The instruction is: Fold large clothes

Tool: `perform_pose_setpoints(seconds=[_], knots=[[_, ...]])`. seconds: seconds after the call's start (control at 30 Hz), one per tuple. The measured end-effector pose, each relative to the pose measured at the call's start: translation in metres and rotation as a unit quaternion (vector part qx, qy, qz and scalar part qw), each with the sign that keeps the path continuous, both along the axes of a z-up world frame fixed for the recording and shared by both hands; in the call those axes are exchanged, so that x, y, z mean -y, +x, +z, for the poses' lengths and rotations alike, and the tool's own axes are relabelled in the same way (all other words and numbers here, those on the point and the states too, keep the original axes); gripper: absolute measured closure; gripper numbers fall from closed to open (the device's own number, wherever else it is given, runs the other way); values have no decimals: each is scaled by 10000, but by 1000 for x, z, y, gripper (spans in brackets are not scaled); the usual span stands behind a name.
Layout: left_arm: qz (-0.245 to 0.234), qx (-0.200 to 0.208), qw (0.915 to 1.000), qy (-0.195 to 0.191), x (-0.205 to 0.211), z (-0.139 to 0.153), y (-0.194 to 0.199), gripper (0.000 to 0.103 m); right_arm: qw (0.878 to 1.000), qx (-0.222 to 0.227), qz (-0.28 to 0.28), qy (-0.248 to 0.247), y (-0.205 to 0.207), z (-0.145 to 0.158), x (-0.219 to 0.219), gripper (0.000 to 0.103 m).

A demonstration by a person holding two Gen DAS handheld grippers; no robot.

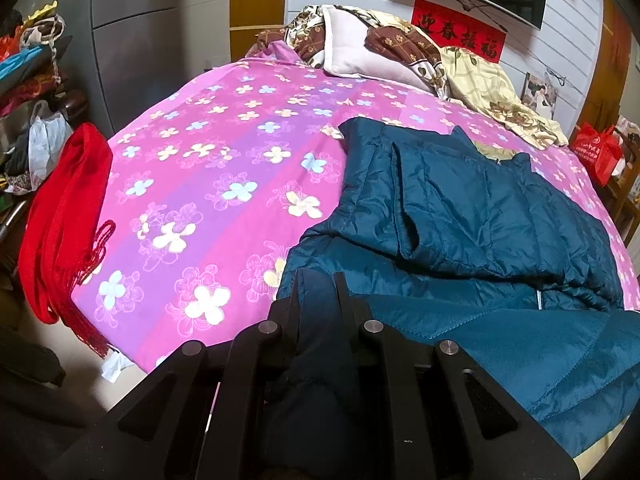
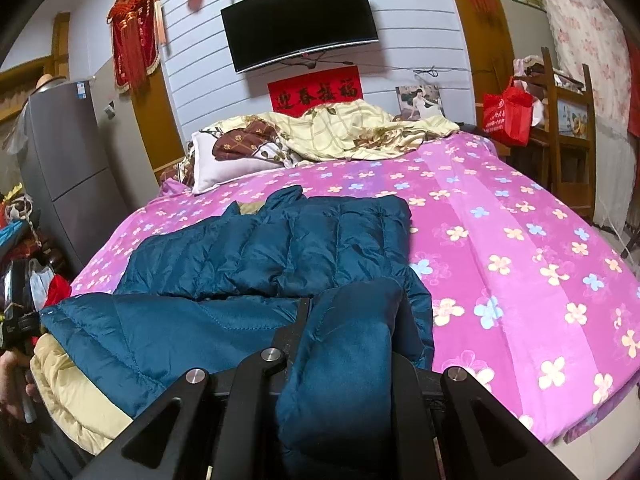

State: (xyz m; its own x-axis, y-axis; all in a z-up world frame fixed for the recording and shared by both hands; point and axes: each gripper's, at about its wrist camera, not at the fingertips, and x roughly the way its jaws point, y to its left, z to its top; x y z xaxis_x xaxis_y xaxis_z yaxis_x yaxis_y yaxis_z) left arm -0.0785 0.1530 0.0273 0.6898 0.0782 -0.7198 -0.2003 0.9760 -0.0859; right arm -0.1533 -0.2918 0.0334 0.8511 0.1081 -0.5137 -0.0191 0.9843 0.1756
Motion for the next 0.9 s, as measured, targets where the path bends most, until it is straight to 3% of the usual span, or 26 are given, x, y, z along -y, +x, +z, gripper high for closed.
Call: perform_pose_setpoints(seconds=[0.27, 0.5, 0.77, 0.9], knots=[[-137, 592, 9971, -468, -17, 32, -11, 92, 9984, 547, -129, 55, -14, 23, 3, 94], [-83, 1722, 9841, -425, -22, 95, -23, 92, 9896, 1392, -147, -322, -23, 65, -10, 94], [31, 2105, 9766, -447, -18, 136, 45, 93, 9832, 1809, -153, -176, 39, 108, -5, 94], [99, 2051, 9787, -51, -4, 140, 108, 93, 9844, 1729, -201, -263, 102, 113, -2, 94]])
